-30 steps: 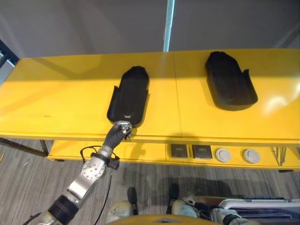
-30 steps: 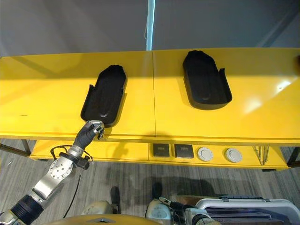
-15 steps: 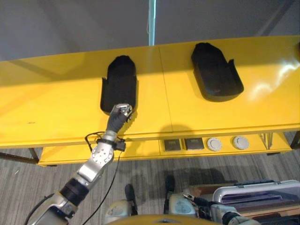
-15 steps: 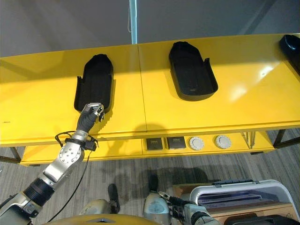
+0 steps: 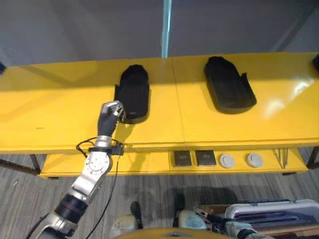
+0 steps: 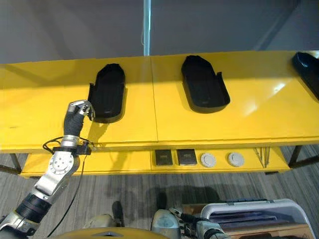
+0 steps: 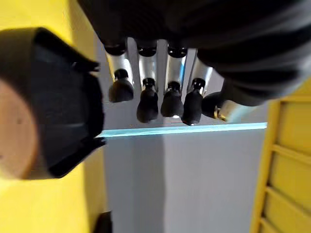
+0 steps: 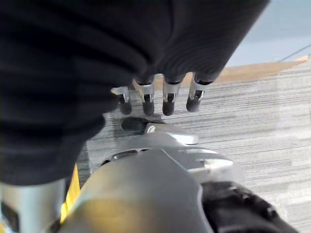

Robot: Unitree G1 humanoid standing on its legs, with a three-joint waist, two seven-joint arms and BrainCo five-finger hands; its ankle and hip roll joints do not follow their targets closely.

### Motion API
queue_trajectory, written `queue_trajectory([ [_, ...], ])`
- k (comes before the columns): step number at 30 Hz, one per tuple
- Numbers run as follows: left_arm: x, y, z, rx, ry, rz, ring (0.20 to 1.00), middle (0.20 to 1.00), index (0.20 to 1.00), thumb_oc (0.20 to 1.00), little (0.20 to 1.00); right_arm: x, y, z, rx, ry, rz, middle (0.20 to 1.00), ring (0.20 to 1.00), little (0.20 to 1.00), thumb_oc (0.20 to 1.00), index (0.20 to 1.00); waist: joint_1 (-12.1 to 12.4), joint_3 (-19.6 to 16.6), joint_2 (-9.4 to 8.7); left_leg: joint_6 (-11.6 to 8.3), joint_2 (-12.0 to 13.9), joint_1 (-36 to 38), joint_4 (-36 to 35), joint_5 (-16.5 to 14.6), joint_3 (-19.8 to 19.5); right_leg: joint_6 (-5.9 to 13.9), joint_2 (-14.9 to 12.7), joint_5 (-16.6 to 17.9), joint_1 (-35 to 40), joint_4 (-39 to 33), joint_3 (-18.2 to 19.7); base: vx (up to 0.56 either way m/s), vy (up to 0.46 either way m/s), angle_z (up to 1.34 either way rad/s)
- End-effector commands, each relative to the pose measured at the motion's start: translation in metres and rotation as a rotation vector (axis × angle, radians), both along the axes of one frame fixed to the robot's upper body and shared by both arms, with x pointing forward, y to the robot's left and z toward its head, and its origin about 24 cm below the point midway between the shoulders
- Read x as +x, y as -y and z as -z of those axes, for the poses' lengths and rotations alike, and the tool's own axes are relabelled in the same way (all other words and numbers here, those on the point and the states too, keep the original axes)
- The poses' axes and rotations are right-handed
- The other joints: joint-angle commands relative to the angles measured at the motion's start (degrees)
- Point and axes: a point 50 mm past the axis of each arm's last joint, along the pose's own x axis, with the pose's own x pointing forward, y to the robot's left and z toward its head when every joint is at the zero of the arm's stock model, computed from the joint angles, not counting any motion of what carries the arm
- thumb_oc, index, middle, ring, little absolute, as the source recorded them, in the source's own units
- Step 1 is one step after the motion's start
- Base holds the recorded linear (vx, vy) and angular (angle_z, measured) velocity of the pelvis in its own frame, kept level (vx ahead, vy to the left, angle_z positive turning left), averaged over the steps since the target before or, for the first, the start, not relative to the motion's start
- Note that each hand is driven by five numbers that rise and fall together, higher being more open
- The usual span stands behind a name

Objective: Move parts from the plastic box to the shelf.

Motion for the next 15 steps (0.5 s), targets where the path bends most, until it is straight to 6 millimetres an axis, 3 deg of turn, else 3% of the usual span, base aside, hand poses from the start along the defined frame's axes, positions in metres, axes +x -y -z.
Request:
queue_trajectory([
  [1, -0.01, -0.001, -0.034, -0.038, 0.21, 0.041, 0.2, 0.2, 0.2, 0.2, 0.2, -0.012, -0.002, 0.005, -0.018, -0.053, -0.021, 1.0, 1.0, 1.0, 1.0, 1.0, 0.8, -2.63, 0.03, -2.59, 3.36, -1.78, -0.11, -5.49, -2.42, 1.39, -1.36, -10.63, 5.47, 0.2, -0.8, -0.12, -0.007, 0.07],
  [2, -0.013, -0.003, -0.036, -0.043, 0.218, 0.05, 0.2, 0.2, 0.2, 0.2, 0.2, -0.008, -0.002, 0.004, -0.023, -0.045, -0.018, 1.0, 1.0, 1.0, 1.0, 1.0, 1.32, -3.15, -0.07, -2.64, 3.52, -1.5, -0.11, -5.37, -2.65, 1.32, -1.25, -10.6, 5.8, 0.2, -1.08, -0.09, -0.006, 0.04],
  [3, -0.014, -0.004, -0.036, -0.037, 0.213, 0.051, 0.382, 0.382, 0.382, 0.382, 0.382, -0.006, -0.002, 0.003, -0.024, -0.043, -0.016, 1.0, 1.0, 1.0, 1.0, 1.0, 1.48, -3.31, -0.13, -2.65, 3.58, -1.38, -0.11, -5.34, -2.78, 1.3, -1.17, -10.59, 5.94, 0.2, -1.14, -0.09, -0.01, 0.04],
  [5, -0.014, -0.004, -0.033, -0.045, 0.167, 0.073, 1.0, 1.0, 1.0, 1.0, 1.0, 0.001, 0.0, 0.001, -0.032, -0.03, 0.003, 1.0, 1.0, 1.0, 1.0, 1.0, 2.05, -3.88, -0.48, -2.66, 3.81, -0.66, -0.11, -5.37, -3.12, 1.05, -0.88, -10.67, 6.67, 0.2, -1.41, -0.05, -0.021, 0.06],
  [7, -0.014, -0.004, -0.03, -0.058, 0.145, 0.075, 1.0, 1.0, 1.0, 1.0, 1.0, 0.004, 0.001, 0.0, -0.034, -0.027, 0.006, 1.0, 1.0, 1.0, 1.0, 1.0, 2.17, -4.05, -0.59, -2.66, 3.87, -0.45, -0.11, -5.39, -3.18, 0.98, -0.74, -10.72, 6.88, 0.2, -1.38, -0.03, -0.026, 0.12],
  [9, -0.012, 0.0, -0.01, -0.067, 0.03, 0.073, 1.0, 1.0, 1.0, 1.0, 1.0, 0.009, 0.002, -0.002, -0.014, -0.036, -0.003, 1.0, 1.0, 1.0, 1.0, 1.0, 2.23, -4.38, -1.31, -2.74, 4.45, 0.48, -0.11, -5.32, -3.21, 0.29, 0.19, -11.07, 7.67, 0.2, -1.07, -0.02, -0.06, 0.08],
  [15, -0.014, 0.001, 0.001, -0.069, -0.001, 0.053, 1.0, 1.0, 1.0, 1.0, 1.0, 0.002, 0.002, 0.0, 0.001, -0.088, -0.022, 1.0, 1.0, 1.0, 1.0, 1.0, 1.97, -3.93, -2.05, -2.81, 4.9, 1.43, 1.37, -5.45, -2.14, -0.39, 0.57, -10.98, 7.67, 0.2, -0.85, 0.0, -0.008, 0.01],
])
